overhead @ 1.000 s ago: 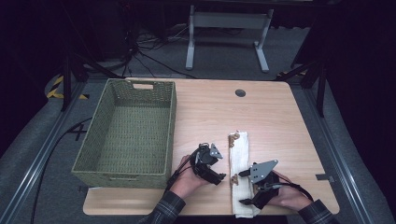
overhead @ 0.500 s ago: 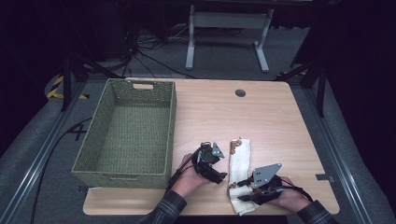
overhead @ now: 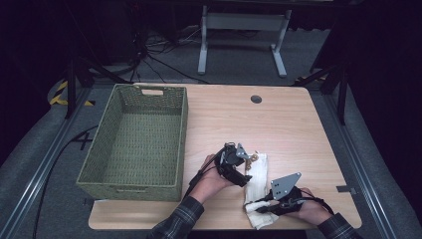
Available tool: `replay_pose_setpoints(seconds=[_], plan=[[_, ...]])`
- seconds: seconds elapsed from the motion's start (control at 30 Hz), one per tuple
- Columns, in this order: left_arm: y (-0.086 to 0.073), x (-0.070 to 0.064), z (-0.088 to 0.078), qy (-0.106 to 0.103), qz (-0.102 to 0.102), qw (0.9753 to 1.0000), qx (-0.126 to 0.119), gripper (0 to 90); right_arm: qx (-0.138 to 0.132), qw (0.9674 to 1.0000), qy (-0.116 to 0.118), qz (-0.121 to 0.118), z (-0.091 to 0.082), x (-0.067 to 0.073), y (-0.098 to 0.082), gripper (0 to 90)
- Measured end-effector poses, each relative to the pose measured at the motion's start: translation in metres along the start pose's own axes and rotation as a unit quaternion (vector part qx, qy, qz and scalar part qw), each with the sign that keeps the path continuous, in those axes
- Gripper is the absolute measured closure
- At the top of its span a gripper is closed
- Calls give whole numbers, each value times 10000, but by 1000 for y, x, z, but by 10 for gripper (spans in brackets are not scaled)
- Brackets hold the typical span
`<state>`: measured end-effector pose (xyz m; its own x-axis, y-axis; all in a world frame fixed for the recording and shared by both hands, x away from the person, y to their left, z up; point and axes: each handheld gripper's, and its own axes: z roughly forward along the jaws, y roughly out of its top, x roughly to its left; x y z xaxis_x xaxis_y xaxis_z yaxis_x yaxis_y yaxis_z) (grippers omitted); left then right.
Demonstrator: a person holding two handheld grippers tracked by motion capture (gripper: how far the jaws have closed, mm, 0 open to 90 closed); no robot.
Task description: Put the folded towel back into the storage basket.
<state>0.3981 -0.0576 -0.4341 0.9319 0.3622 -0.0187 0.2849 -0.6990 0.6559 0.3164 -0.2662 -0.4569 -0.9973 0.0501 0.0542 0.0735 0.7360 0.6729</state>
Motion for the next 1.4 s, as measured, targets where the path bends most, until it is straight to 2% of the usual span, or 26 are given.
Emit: replay_pose_setpoints(seconds=[0.1,0.2,0.37,0.47,0.53,0.73,0.8,0.9,1.1,1.3,1.4], plan=[[7,4,4,-71,84,9999,-41,194,3,10000,0,-4,0,0,0,765],[16,11,15,-191,219,9995,-104,182,9,10000,9,17,0,0,0,763],[25,16,26,-283,368,9989,-80,172,7,10000,15,4,0,-1,0,762],[33,21,35,-268,464,9985,-96,167,6,10000,27,12,0,-1,0,762],[38,24,41,-279,552,9981,-57,167,5,10000,30,16,0,-1,0,762],[39,27,54,-384,636,9971,157,181,1,10000,38,22,0,-1,0,762],[38,28,56,-380,676,9965,326,192,-3,10000,53,33,0,-1,0,762],[35,29,59,-555,578,9964,280,232,-2,10000,58,40,0,-1,0,762],[35,31,58,-650,670,9953,267,265,2,10000,44,35,0,-1,0,762],[35,30,56,-734,720,9944,256,397,2,10000,54,51,0,-1,0,762],[35,29,54,-805,811,9931,281,490,3,10000,50,51,0,-1,0,762]])
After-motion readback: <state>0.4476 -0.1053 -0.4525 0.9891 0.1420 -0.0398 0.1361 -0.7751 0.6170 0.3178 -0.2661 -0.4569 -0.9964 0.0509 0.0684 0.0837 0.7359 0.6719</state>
